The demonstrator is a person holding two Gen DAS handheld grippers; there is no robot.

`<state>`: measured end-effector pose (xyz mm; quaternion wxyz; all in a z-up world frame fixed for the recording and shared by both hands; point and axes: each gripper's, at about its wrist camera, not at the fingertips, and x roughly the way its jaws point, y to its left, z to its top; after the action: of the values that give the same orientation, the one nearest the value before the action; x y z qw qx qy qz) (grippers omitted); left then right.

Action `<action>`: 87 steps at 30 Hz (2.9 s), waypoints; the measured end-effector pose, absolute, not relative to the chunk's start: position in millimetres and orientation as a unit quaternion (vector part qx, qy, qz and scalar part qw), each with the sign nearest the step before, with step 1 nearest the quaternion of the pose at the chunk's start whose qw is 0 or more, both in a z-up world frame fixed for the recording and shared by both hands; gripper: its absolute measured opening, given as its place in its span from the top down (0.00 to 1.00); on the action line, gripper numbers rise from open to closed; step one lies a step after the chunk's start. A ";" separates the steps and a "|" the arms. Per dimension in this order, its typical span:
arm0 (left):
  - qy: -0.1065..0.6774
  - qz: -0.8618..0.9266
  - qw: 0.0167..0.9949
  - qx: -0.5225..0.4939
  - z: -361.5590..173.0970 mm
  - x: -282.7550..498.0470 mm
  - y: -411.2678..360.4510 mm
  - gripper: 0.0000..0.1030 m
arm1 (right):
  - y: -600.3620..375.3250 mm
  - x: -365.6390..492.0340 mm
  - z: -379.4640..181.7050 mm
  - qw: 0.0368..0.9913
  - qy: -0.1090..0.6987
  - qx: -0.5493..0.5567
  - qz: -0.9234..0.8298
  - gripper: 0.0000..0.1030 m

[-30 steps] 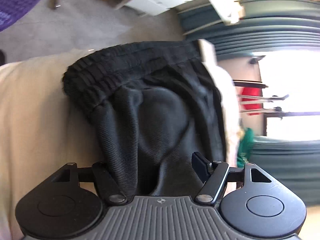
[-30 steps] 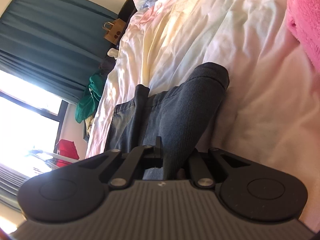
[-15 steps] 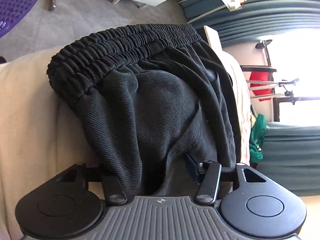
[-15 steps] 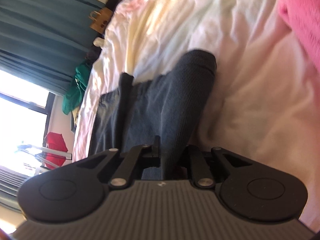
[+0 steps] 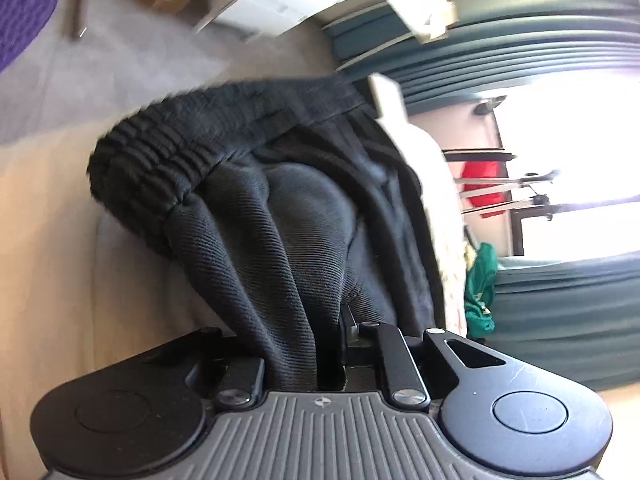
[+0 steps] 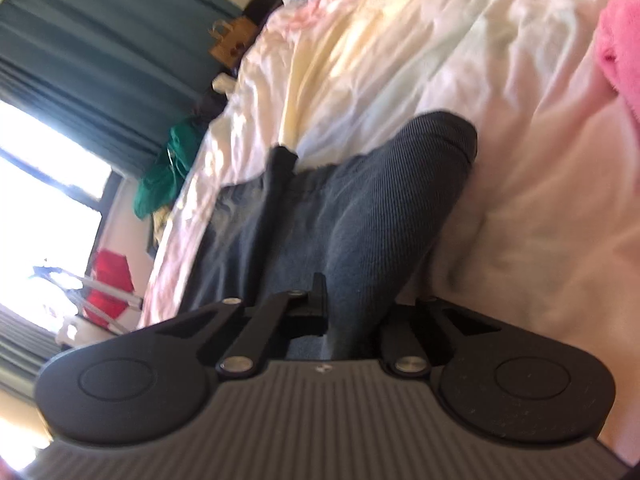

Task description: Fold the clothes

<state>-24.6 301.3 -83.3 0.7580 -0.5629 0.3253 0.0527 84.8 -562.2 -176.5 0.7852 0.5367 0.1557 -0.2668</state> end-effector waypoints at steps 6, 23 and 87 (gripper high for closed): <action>0.260 0.035 0.768 -0.584 -71.6 -45.1 302.3 0.88 | -554.2 68.0 -152.7 0.800 0.090 0.525 -0.276 0.95; 0.253 0.046 0.789 -0.558 -42.9 -65.8 298.8 0.88 | -550.5 67.6 -135.6 0.806 0.092 0.512 -0.281 0.95; 0.229 0.132 0.788 -0.556 -114.3 281.9 224.5 0.48 | -596.4 253.4 -212.3 0.835 0.079 0.503 -0.208 0.64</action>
<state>281.9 224.5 -114.3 0.7878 -0.5564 0.2287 0.1319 253.4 -596.4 -212.3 0.8351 0.5030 0.0791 -0.2080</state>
